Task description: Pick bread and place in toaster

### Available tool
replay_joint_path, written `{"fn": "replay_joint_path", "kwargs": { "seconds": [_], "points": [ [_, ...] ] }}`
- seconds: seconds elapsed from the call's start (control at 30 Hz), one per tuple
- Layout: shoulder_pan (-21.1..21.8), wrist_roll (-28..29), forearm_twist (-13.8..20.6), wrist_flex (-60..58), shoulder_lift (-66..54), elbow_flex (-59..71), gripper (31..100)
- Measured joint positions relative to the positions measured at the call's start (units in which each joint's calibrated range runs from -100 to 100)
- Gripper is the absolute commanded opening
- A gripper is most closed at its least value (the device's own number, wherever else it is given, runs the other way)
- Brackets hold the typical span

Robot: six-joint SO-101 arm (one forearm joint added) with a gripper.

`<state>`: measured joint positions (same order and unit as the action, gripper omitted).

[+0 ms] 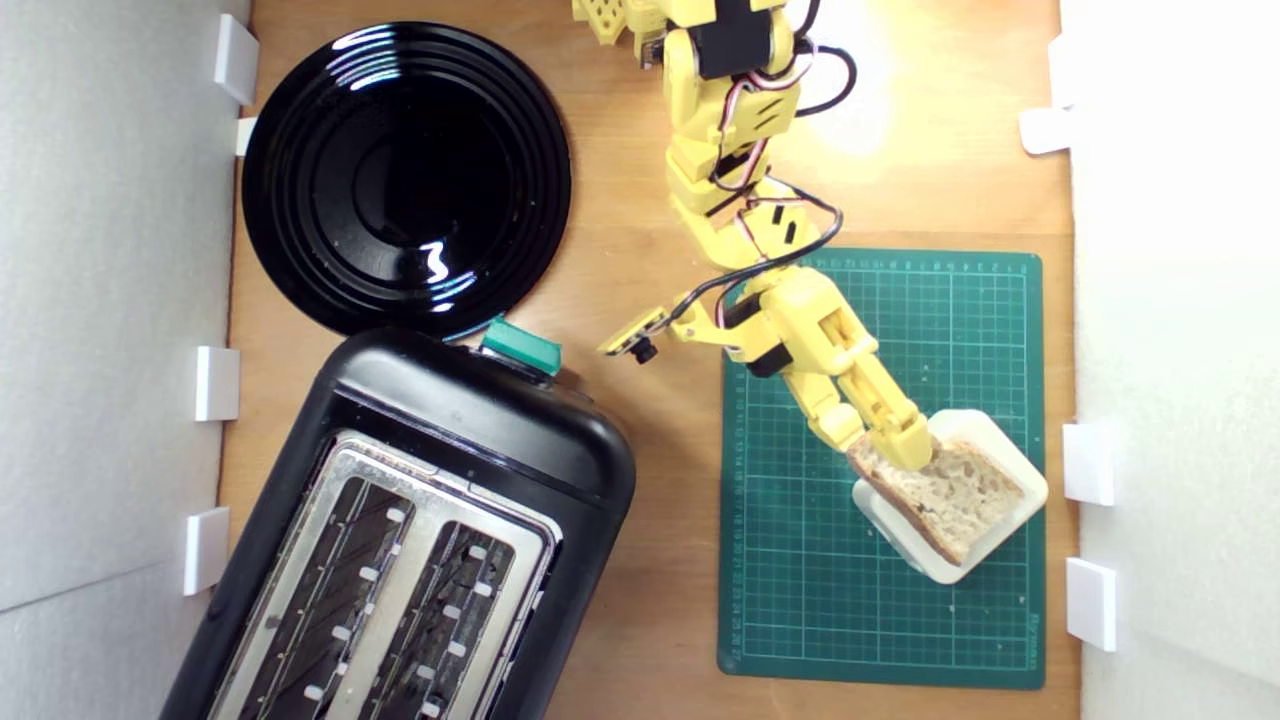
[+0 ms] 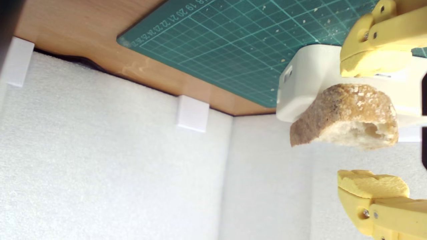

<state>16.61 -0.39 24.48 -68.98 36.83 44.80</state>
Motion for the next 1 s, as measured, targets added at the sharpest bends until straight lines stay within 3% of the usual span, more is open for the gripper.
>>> {"fn": "replay_joint_path", "kwargs": {
  "seconds": [0.67,0.87,1.0],
  "points": [
    [0.5,0.0,-0.2,0.0,3.4,-4.6,90.2],
    [0.5,0.0,-0.2,0.0,3.4,-4.6,77.2],
    [0.5,0.0,-0.2,0.0,3.4,-4.6,72.3]
  ]
}}
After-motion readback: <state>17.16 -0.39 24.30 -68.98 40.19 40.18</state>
